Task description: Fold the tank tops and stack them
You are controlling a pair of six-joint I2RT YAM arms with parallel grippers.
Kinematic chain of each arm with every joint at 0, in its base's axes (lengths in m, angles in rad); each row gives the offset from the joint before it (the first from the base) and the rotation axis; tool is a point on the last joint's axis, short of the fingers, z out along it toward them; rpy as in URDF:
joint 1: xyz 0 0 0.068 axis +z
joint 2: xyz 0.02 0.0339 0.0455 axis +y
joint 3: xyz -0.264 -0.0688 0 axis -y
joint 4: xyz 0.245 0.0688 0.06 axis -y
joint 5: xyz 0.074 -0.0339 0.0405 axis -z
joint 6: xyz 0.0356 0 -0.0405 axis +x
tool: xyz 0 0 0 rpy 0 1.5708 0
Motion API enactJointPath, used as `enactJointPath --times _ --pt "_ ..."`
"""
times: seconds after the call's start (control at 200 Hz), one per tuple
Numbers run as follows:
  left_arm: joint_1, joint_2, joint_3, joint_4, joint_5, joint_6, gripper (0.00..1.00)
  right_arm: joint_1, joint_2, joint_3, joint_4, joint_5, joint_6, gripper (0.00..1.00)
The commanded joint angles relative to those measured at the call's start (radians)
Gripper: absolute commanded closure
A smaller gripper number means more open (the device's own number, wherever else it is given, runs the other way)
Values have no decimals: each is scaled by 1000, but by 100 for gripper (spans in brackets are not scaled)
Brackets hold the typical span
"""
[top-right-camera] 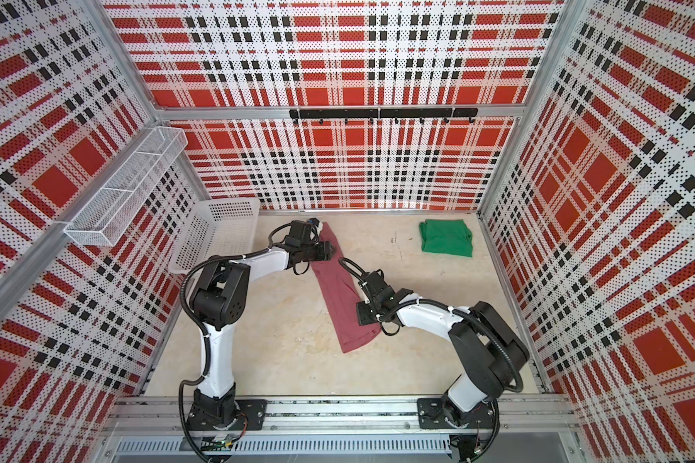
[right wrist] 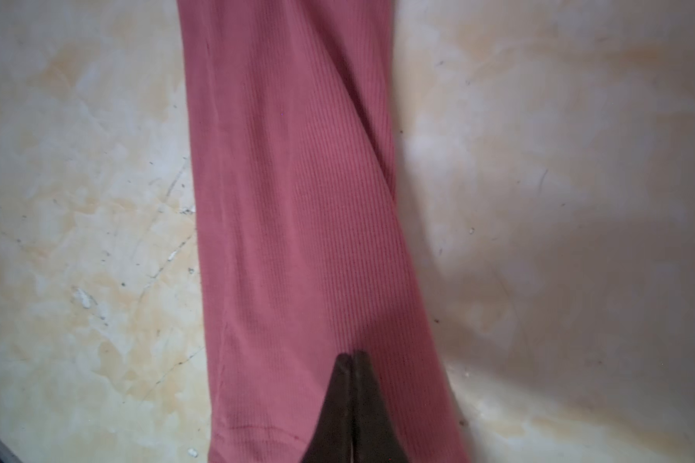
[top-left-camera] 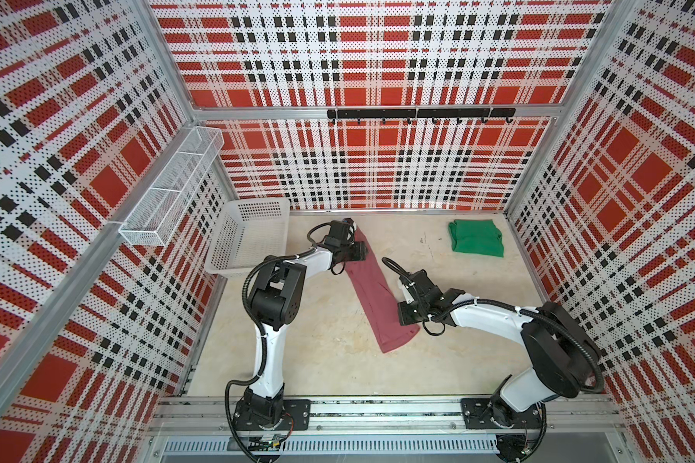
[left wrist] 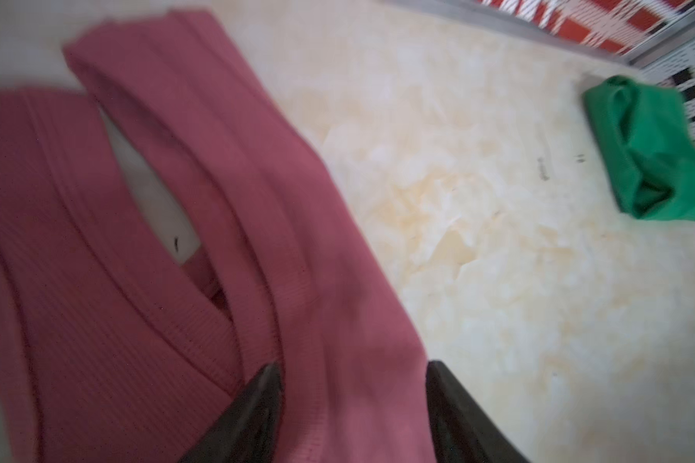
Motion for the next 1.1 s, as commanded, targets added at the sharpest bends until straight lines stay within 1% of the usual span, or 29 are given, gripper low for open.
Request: enactJointPath --times 0.0,0.05,0.055,0.065,0.165,0.225,0.286,0.361,0.416,0.446,0.481,0.521,0.556,0.606,0.676,0.747,0.822,0.882,0.942,1.042,1.097 --pt "-9 60 20 10 -18 -56 39 4 15 -45 51 -24 17 94" --pt "-13 80 38 10 -15 -57 39 5 7 -78 68 -31 29 94" --pt "-13 82 40 10 -15 -57 39 7 4 -86 71 -32 55 93" --pt "-15 87 44 10 -13 -57 39 8 3 -95 75 -33 66 93" --pt "-34 135 97 -7 8 -37 38 46 -39 -174 92 -60 134 91" --pt "-53 170 139 -24 55 35 39 114 -82 -204 86 -57 190 89" --pt "-74 206 194 -73 63 90 39 185 -120 -206 60 -48 236 88" --pt "-96 225 247 -114 59 142 36 214 -169 -193 12 -36 261 83" --pt "-98 211 258 -122 63 165 31 207 -216 -183 -22 4 259 74" --pt "-96 194 257 -122 64 172 25 195 -235 -174 -42 16 254 66" --pt "-93 164 253 -122 72 183 16 173 -251 -163 -64 9 251 54" --pt "-90 127 246 -122 88 196 11 146 -261 -151 -80 -17 243 41" --pt "-90 93 242 -123 90 205 6 133 -271 -141 -87 -34 237 36" --pt "-92 37 226 -132 74 223 0 122 -281 -124 -112 -32 227 32" --pt "-98 -48 195 -140 29 231 2 86 -291 -105 -154 -36 214 33" --pt "-103 -138 135 -145 -22 219 2 33 -307 -122 -158 -61 215 38" --pt "-101 -240 33 -145 -69 168 2 -26 -321 -152 -135 -115 214 45" --pt "-103 -332 -105 -130 -92 103 2 -68 -324 -174 -103 -157 213 51" --pt "-110 -431 -276 -67 -90 18 1 -99 -315 -199 -70 -211 212 55" --pt "-144 -587 -541 35 -50 -134 8 -114 -286 -217 -30 -269 205 59" --pt "-170 -668 -659 63 -16 -206 19 -116 -266 -220 -23 -289 198 61"
